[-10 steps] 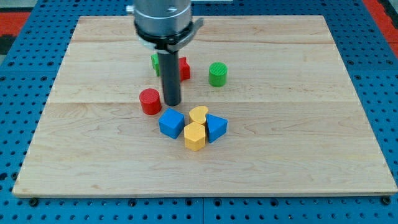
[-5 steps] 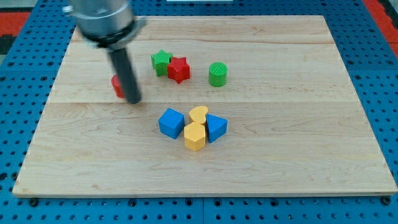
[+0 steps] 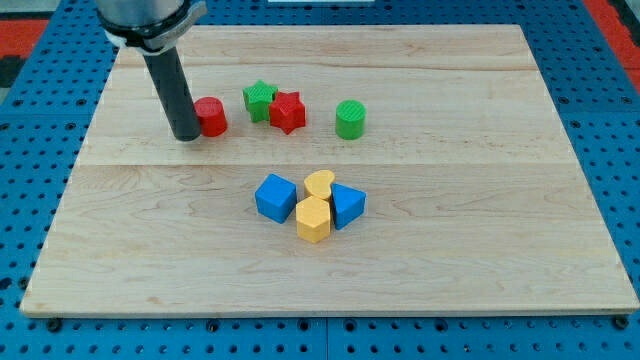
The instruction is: Push the red circle into the green star
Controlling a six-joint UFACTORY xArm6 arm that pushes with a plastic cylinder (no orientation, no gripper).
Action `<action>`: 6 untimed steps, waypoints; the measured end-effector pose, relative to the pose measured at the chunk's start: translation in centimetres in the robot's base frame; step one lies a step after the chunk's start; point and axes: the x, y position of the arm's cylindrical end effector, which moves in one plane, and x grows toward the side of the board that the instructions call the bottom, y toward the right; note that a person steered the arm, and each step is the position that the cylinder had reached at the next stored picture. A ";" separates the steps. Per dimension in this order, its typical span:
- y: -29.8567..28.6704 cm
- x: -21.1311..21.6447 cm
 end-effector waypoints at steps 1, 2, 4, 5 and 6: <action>3.4 -1.8; 6.7 -2.2; 2.9 -1.8; 2.4 -2.8; 2.4 -3.7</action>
